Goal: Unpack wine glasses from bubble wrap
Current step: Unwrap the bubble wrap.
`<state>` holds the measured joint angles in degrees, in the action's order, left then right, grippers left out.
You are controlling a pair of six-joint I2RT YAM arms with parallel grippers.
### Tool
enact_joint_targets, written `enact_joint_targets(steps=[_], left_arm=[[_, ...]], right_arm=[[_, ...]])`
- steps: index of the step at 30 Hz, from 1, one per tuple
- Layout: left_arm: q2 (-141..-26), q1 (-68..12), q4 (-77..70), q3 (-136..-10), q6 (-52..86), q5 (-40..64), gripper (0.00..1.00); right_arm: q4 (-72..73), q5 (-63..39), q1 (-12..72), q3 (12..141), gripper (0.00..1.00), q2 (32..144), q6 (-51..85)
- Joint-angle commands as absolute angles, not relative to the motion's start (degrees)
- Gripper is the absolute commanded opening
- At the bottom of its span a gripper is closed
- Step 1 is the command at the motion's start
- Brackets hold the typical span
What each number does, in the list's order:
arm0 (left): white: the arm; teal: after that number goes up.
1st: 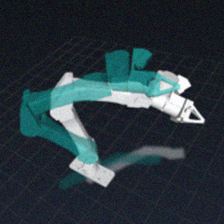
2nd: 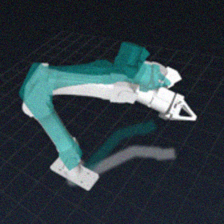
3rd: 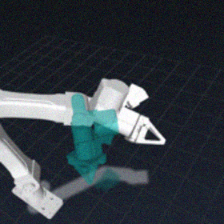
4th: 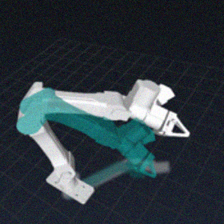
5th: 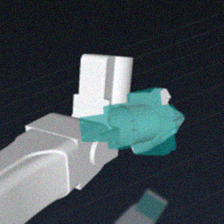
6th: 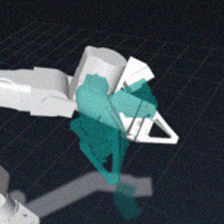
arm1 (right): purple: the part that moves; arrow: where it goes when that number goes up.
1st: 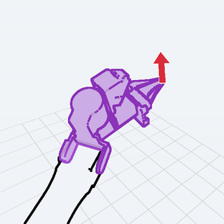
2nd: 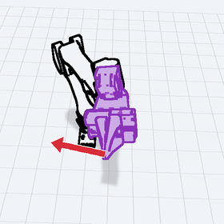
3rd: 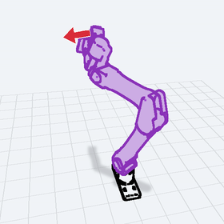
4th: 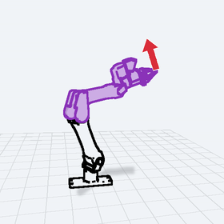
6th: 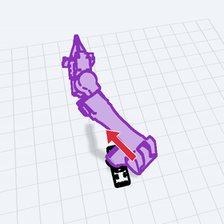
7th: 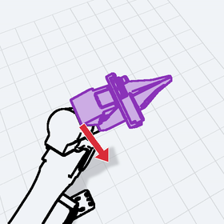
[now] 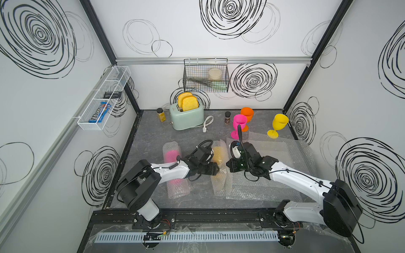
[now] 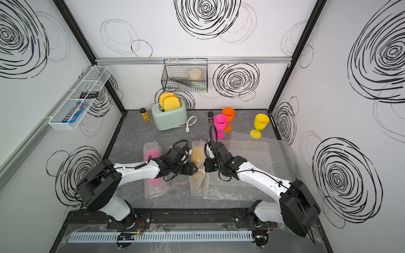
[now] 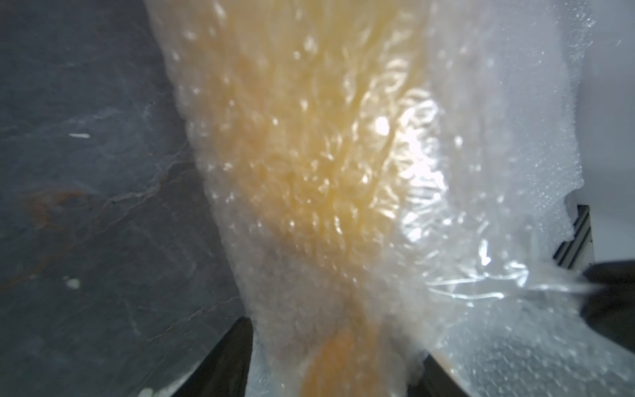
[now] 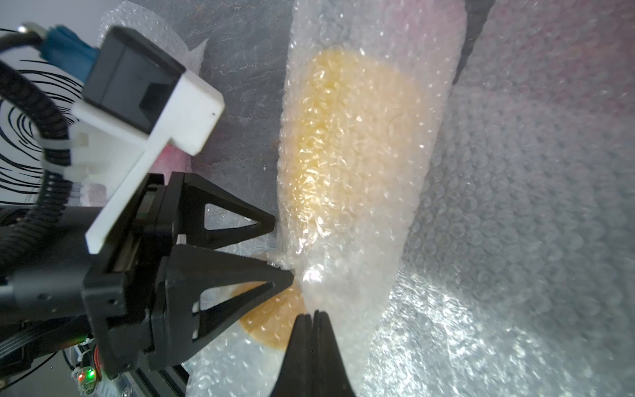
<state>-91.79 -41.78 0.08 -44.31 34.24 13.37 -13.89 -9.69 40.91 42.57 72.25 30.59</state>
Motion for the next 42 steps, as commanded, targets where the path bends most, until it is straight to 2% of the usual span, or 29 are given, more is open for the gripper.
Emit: enact_joint_targets(steps=[1, 12, 23, 30, 34, 38, 42], left_arm=[[-90.7, -41.1, 4.2, -45.3, 32.2, 8.5, 0.64], [-88.8, -41.2, 5.2, -45.7, 30.9, 5.8, 0.63], [-83.1, -44.4, 2.8, -45.9, 28.8, 4.0, 0.47], [-83.8, -44.4, 1.7, -44.8, 28.9, 4.6, 0.43], [-84.0, -44.4, 2.0, -44.6, 28.9, 4.3, 0.43], [-84.1, -44.2, 2.0, -44.2, 28.8, 4.2, 0.45], [-85.4, -44.1, 1.2, -43.8, 28.8, 4.5, 0.45]], right_arm=[[-12.3, -10.2, 40.9, 41.8, 0.04, 72.2, 31.5], [-11.8, -10.4, 41.7, 42.3, 0.05, 73.0, 30.3], [-15.6, -2.0, 47.3, 49.8, 0.25, 81.8, 26.0], [-20.1, 4.0, 48.5, 54.5, 0.27, 85.7, 24.1], [-22.5, 5.8, 48.9, 57.0, 0.32, 88.1, 23.1], [-23.4, 7.8, 49.5, 58.6, 0.32, 89.9, 22.4], [-24.4, 8.8, 49.9, 59.8, 0.26, 90.8, 22.2]])
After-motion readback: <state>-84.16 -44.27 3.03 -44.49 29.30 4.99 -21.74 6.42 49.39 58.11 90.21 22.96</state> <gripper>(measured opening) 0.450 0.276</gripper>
